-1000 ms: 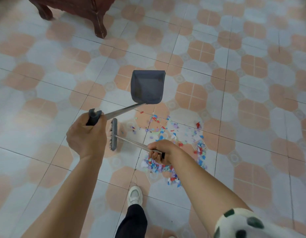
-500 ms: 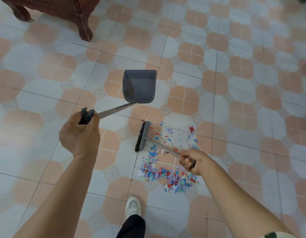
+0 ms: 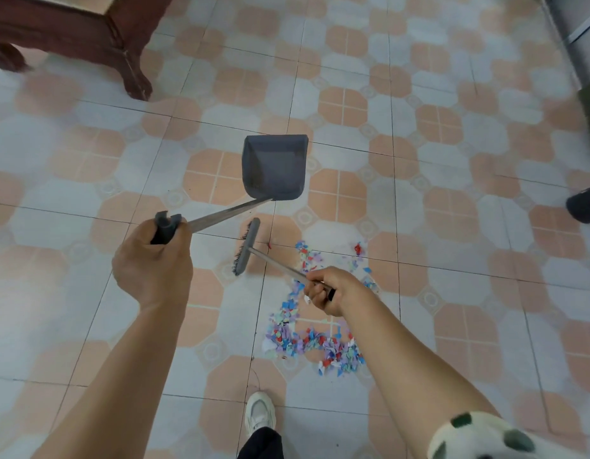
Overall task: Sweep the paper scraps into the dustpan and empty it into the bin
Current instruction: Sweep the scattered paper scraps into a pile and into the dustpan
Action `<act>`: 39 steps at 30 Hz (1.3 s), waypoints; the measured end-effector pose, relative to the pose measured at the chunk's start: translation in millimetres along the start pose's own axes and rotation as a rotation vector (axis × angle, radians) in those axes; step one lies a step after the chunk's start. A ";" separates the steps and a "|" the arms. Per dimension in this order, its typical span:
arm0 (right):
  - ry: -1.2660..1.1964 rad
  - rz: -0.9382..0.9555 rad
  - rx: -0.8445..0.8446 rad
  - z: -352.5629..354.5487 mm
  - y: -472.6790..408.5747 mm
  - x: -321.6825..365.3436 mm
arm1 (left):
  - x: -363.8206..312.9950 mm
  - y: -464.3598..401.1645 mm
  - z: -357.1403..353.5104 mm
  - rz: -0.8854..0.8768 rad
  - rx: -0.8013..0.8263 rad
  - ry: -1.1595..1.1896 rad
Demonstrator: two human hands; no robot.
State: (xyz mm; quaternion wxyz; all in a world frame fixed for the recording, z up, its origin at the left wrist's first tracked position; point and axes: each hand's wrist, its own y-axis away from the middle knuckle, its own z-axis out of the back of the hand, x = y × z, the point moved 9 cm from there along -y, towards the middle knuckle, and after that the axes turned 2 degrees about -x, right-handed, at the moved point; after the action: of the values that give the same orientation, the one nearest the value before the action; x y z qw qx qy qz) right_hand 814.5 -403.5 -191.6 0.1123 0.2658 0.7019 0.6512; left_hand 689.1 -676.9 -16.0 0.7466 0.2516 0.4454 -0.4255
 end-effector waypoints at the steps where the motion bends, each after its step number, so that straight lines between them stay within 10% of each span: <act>1: -0.017 -0.010 0.004 -4.3 -8.5 3.8 | 1.0 0.2 -4.1 0.002 0.008 0.007; 22: -0.649 0.053 -0.115 201.5 76.6 -45.2 | -43.2 71.3 -71.7 -0.096 0.189 -0.066; 39: 0.906 0.377 -0.700 314.0 62.2 104.3 | -48.1 131.3 -125.7 -0.119 0.194 -0.116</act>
State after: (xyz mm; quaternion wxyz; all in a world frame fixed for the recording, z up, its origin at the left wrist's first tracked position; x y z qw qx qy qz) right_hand 899.9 -80.3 -151.1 -0.2345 0.0293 0.3646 0.9007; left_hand 733.7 -495.0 -34.1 0.7167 0.2704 0.3724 -0.5240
